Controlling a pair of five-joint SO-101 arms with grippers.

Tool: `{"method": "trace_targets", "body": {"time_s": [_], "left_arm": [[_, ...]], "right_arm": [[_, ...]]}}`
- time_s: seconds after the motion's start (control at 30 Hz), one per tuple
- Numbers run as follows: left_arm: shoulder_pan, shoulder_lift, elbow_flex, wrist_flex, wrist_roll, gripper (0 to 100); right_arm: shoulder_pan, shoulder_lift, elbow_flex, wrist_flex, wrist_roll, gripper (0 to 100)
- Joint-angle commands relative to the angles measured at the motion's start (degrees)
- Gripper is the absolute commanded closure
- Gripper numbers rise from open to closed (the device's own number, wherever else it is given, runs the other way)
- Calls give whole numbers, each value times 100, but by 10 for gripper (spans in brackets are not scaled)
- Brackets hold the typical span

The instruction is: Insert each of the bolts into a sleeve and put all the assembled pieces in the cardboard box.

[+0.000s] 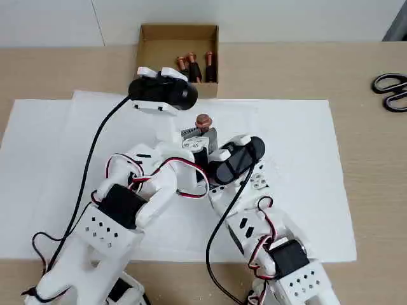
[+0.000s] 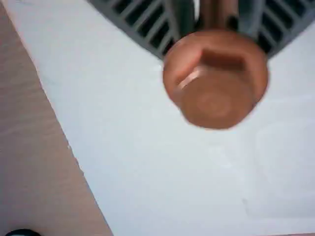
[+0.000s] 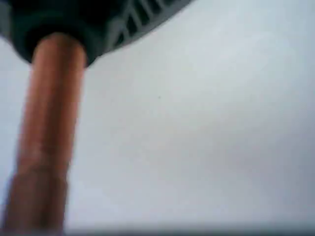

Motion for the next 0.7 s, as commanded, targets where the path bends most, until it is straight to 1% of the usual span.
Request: {"method": "trace_targets", "body": {"time_s": [0.0,0.17,0.33,0.67], "left_arm": [[44,-193,-66,35,-62,993],[44,-185,48,9,-62,993],[237,-193,224,0,-62,993],[255,-185,242,35,-62,993]], "right_arm": [[22,13,-308,-145,-62,995],[22,13,-308,-145,-62,995],[22,4,-308,-145,-62,995],[22,4,-308,-145,-62,995]]}}
